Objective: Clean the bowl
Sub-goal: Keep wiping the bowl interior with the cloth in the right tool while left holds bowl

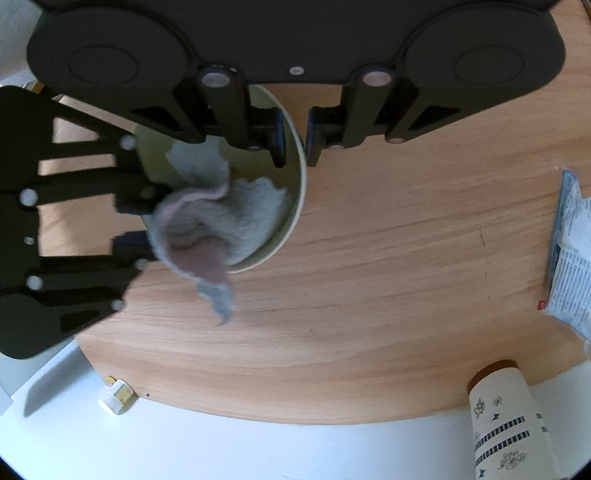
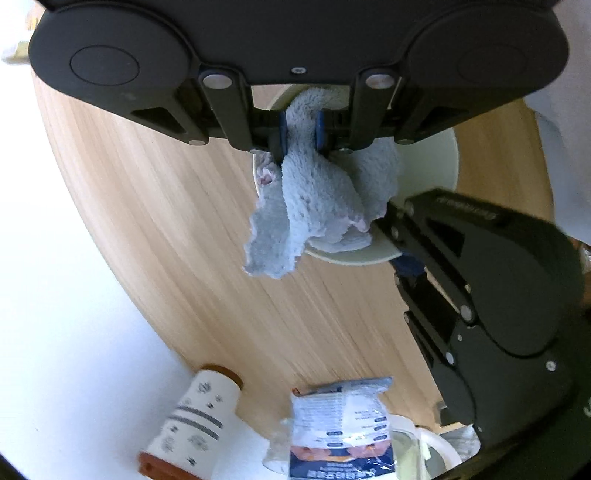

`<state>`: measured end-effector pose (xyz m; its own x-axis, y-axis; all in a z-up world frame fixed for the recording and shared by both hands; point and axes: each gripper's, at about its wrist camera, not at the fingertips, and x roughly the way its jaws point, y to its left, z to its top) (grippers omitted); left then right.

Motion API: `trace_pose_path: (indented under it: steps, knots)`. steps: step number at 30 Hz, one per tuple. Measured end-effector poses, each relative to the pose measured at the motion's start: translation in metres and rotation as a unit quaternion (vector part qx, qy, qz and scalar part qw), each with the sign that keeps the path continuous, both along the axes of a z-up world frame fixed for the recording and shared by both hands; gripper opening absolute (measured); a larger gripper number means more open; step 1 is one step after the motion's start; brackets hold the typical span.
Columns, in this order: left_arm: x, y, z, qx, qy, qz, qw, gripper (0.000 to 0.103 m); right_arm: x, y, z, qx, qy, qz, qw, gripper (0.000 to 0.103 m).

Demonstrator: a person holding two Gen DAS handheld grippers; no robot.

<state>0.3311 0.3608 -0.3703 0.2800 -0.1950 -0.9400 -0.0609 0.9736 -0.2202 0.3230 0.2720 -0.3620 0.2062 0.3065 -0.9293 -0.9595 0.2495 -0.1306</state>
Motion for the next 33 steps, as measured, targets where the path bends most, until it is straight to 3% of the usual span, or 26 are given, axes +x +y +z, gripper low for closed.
trace_pose_path:
  steps: [7, 12, 19, 25, 26, 30, 33]
  knots:
    - [0.000, 0.003, 0.001, -0.018, 0.002, 0.017, 0.9997, 0.008, -0.004, -0.014, 0.017, 0.003, 0.038, -0.029, 0.999, 0.016]
    - [-0.002, 0.008, 0.000, -0.034, 0.003, 0.045, 0.9984, 0.006, -0.002, -0.011, 0.001, 0.022, 0.120, -0.047, 0.991, 0.017]
    - [-0.004, 0.010, 0.001, -0.039, 0.007, 0.061, 0.9974, 0.006, 0.014, -0.016, -0.004, 0.068, 0.247, -0.105, 0.961, 0.017]
    - [-0.006, 0.011, 0.001, -0.047, 0.011, 0.075, 0.9960, 0.006, 0.033, -0.040, -0.014, 0.124, 0.351, -0.197, 0.907, 0.017]
    - [-0.007, 0.010, 0.001, -0.047, 0.011, 0.076, 0.9959, 0.006, 0.032, -0.041, -0.018, 0.124, 0.357, -0.201, 0.904, 0.017]
    - [-0.006, 0.008, 0.002, -0.045, 0.013, 0.071, 0.9964, 0.006, 0.027, -0.035, -0.031, 0.121, 0.355, -0.209, 0.903, 0.017]
    - [-0.006, 0.006, 0.002, -0.045, 0.015, 0.071, 0.9963, 0.007, 0.021, -0.021, -0.036, 0.107, 0.322, -0.200, 0.919, 0.017]
